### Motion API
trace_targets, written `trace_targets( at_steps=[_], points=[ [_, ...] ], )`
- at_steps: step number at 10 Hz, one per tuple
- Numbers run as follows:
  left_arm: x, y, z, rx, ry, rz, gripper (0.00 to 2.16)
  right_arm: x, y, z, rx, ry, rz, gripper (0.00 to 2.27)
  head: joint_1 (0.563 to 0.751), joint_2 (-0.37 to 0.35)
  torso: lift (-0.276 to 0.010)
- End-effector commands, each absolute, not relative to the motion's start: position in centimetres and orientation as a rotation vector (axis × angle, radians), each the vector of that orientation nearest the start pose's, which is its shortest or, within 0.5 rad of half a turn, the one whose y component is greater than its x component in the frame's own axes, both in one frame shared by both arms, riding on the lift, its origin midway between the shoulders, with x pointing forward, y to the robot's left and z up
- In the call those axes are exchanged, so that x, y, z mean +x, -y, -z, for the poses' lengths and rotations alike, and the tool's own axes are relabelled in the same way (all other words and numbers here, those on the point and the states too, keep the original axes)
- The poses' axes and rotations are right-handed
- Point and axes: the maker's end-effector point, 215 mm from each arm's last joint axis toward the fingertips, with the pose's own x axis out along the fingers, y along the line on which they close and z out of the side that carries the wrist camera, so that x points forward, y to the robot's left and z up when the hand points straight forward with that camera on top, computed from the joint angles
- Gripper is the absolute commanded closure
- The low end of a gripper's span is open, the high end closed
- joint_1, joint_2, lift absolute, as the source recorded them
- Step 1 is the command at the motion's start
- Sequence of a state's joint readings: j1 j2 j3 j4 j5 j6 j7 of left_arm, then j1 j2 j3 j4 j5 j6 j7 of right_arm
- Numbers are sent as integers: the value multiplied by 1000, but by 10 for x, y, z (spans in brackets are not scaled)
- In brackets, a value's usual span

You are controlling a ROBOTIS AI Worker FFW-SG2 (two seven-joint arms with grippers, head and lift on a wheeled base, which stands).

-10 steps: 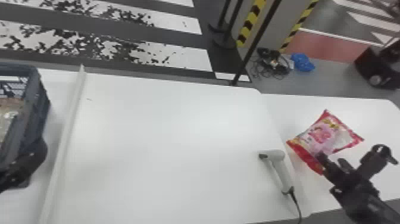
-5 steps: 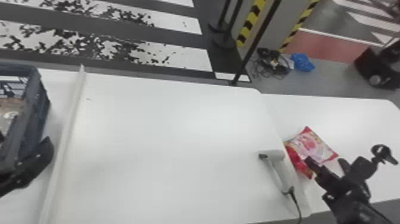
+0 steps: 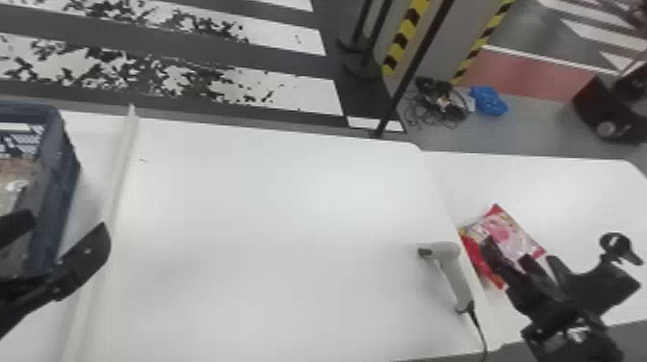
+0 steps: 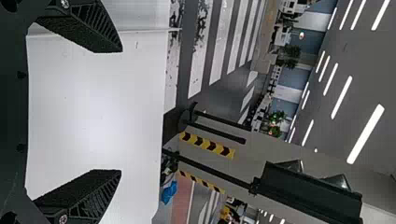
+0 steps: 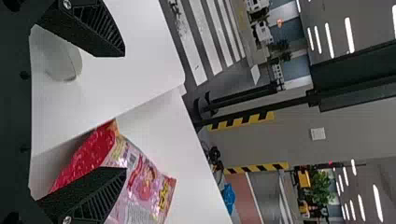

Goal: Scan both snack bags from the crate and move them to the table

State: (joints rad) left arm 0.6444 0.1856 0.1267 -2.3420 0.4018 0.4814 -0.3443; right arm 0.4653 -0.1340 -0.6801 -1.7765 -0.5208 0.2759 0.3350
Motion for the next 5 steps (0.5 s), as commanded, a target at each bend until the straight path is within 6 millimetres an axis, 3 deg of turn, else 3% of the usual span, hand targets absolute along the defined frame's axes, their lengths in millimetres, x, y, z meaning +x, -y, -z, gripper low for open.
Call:
trace_targets(
  at_steps=[1,4,5],
  points=[
    [377,-174,350,-225,-324,445,66,367,475,414,304,-219,181,43,695,-350,-87],
    [369,-172,350,-195,-334,426,73,379,333,402,275,-219,-22,110,695,-350,-87],
    [365,-171,350,-196,-337,426,73,379,299,399,229,-234,-60,107,695,-297,-87]
  ],
)
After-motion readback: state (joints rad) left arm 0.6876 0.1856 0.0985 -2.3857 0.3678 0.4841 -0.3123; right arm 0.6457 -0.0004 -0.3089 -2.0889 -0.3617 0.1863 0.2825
